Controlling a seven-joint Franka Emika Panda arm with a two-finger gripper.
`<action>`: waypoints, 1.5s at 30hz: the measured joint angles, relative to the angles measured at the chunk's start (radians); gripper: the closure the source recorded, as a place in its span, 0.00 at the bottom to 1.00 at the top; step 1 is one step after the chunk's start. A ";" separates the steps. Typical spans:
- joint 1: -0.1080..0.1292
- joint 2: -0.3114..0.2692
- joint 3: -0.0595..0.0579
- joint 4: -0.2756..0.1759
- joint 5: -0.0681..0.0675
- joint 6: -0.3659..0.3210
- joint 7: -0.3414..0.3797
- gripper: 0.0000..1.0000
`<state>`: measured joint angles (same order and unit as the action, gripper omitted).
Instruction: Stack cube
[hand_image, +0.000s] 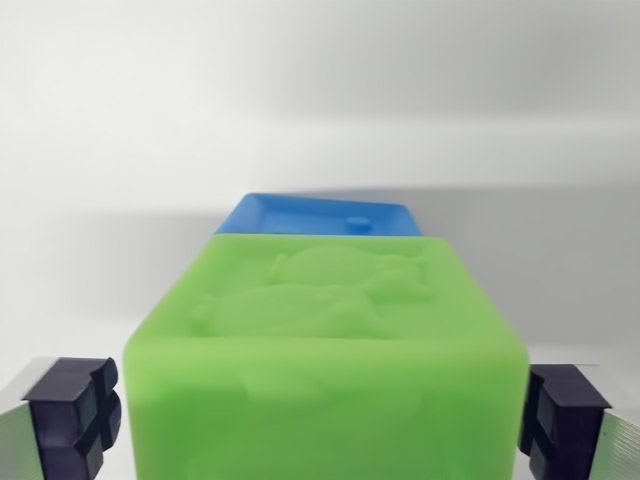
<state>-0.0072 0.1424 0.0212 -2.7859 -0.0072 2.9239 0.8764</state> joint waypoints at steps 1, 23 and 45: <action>0.000 0.000 0.000 0.000 0.000 0.000 0.000 0.00; 0.000 -0.057 0.000 -0.004 0.002 -0.049 -0.001 0.00; 0.003 -0.312 0.000 -0.011 0.012 -0.293 -0.008 0.00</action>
<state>-0.0045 -0.1699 0.0213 -2.7970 0.0045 2.6305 0.8683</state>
